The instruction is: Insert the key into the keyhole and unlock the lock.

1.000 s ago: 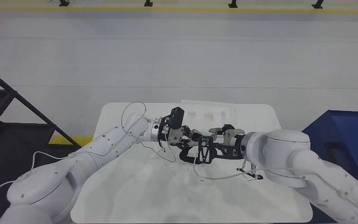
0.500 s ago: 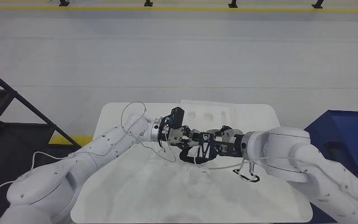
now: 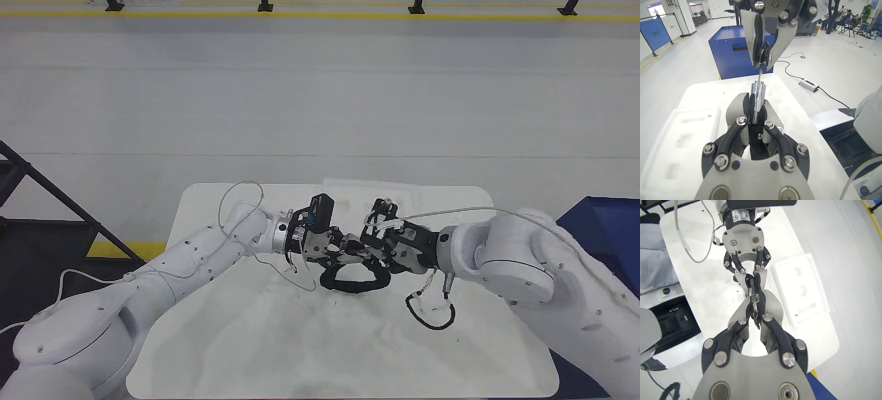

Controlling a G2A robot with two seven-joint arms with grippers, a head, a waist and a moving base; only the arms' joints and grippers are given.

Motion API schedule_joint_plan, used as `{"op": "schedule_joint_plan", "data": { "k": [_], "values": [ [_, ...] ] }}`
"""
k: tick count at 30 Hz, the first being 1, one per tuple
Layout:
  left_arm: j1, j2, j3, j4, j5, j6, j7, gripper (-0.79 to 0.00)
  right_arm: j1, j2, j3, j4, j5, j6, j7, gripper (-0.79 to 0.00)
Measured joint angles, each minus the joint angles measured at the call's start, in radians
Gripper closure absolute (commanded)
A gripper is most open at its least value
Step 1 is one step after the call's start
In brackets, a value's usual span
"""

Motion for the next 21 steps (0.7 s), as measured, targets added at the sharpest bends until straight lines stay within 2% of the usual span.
{"op": "schedule_joint_plan", "data": {
  "k": [8,9,10,11,21],
  "values": [
    [-0.003,-0.003,0.000,0.005,0.008,0.000,0.004,0.000,-0.012,-0.005,0.015,0.033,0.081,0.068,-0.006,0.000],
    [-0.003,-0.003,0.000,0.006,0.010,0.000,0.005,0.000,-0.014,-0.006,0.018,0.038,0.094,0.079,-0.010,-0.040],
    [-0.004,-0.003,0.000,0.008,0.012,0.000,0.006,0.000,-0.015,-0.007,0.021,0.042,0.103,0.083,-0.013,-0.342],
    [-0.005,-0.004,0.000,0.010,0.014,0.000,0.006,0.000,-0.016,-0.007,0.023,0.045,0.112,0.083,-0.015,-0.785],
    [-0.021,-0.011,0.000,0.068,0.042,0.000,-0.062,0.000,-0.037,-0.004,0.062,0.076,0.158,0.041,-0.024,-0.785]
  ]
}}
